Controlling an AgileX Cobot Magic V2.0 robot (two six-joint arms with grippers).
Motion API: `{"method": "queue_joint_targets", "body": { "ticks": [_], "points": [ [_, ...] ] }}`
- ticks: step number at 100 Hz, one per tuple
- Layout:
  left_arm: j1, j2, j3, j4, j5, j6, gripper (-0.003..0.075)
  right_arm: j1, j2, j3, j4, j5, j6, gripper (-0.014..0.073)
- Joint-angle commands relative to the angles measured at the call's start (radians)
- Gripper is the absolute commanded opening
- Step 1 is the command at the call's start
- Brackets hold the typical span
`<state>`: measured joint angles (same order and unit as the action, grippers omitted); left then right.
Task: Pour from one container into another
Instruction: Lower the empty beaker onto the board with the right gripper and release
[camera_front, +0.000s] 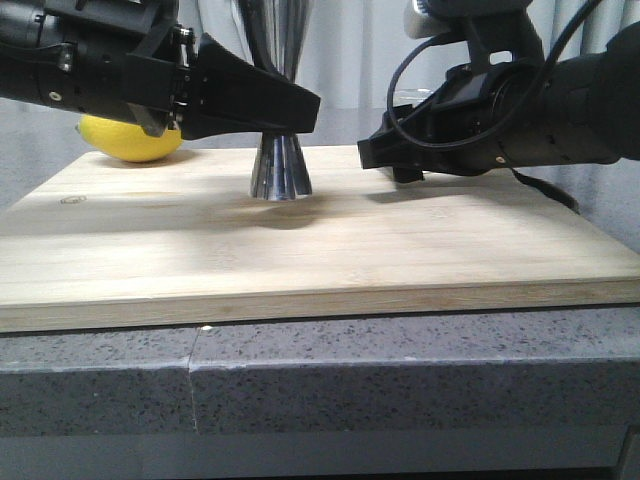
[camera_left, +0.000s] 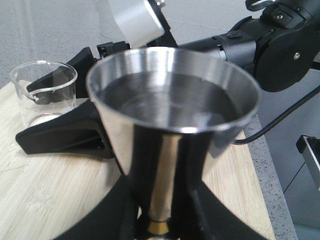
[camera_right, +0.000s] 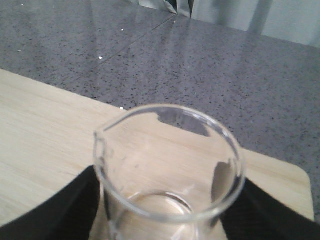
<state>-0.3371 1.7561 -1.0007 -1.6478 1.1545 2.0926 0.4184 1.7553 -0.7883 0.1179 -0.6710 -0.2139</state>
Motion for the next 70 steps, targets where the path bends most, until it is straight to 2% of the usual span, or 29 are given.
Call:
{"method": "queue_joint_targets", "body": {
  "ticks": [1,47,70],
  "points": [
    [-0.01,-0.04,-0.029,-0.075,0.068,-0.003,-0.0013,0.0,-0.039,-0.025,-0.011,-0.088,0.002,0.0528],
    [-0.01,-0.04,-0.029,-0.075,0.068,-0.003,-0.0013,0.004,-0.094,-0.025,-0.011,-0.108,0.0,0.0536],
    [-0.01,-0.04,-0.029,-0.075,0.068,-0.003,-0.0013,0.029,-0.197,-0.025,-0.009,-0.007,0.0,0.0536]
  ]
}}
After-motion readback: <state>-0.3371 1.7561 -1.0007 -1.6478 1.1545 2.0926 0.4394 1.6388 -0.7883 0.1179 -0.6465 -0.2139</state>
